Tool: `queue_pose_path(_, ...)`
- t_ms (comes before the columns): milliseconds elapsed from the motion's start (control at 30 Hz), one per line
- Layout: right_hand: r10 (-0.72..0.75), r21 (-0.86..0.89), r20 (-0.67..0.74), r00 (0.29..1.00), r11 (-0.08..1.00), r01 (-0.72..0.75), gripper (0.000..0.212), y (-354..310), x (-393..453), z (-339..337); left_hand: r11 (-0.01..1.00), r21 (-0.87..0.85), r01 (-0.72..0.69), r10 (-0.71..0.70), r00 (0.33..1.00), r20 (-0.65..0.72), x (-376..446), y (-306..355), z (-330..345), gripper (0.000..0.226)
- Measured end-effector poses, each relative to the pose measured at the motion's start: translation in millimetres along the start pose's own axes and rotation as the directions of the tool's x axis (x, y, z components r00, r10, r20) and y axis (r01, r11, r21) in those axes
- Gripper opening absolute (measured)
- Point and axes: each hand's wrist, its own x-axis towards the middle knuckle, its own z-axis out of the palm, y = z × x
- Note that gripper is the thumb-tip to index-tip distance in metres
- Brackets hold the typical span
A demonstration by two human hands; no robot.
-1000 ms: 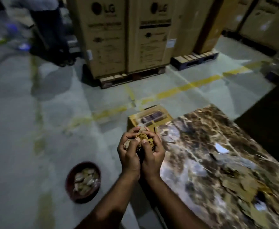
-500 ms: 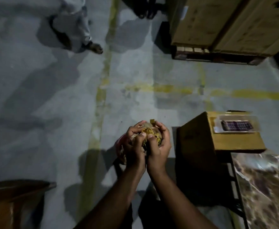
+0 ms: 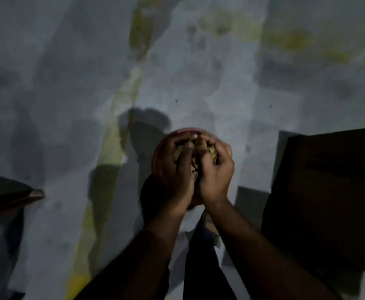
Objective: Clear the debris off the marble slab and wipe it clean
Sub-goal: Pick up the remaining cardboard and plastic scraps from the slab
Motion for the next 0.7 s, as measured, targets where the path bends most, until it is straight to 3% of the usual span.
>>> queue_pose_path(133,-0.025,-0.159,0.156,0.987,0.986,0.050,0.034,94,20,11,0.996,0.092,-0.018,0.014,0.999,0.039,17,-70,6,0.020)
queue_pose_path(300,-0.106,-0.343,0.414,0.904,0.902,0.263,0.038,150,36,3,0.917,0.348,-0.194,0.116,0.966,0.233,50,-133,-8,0.034)
queue_pose_path(367,-0.039,-0.469,0.494,0.868,0.829,0.304,0.046,161,41,-3,0.826,0.461,-0.323,0.177,0.926,0.332,58,-147,-15,0.040)
queue_pose_path(467,-0.018,-0.611,0.571,0.821,0.659,0.439,0.054,171,44,-14,0.592,0.672,-0.446,0.160,0.882,0.444,55,-154,-20,0.058)
queue_pose_path(533,-0.008,-0.655,0.614,0.789,0.553,0.516,0.061,175,46,-15,0.525,0.701,-0.483,0.117,0.857,0.502,50,-163,-23,0.062)
queue_pose_path(633,0.057,-0.706,0.625,0.779,0.467,0.532,0.073,185,48,-6,0.340,0.723,-0.601,0.127,0.791,0.598,52,-190,-21,0.061)
queue_pose_path(700,0.069,-0.709,0.652,0.755,0.408,0.575,0.074,197,49,2,0.268,0.732,-0.626,0.056,0.769,0.637,56,-207,-18,0.070)
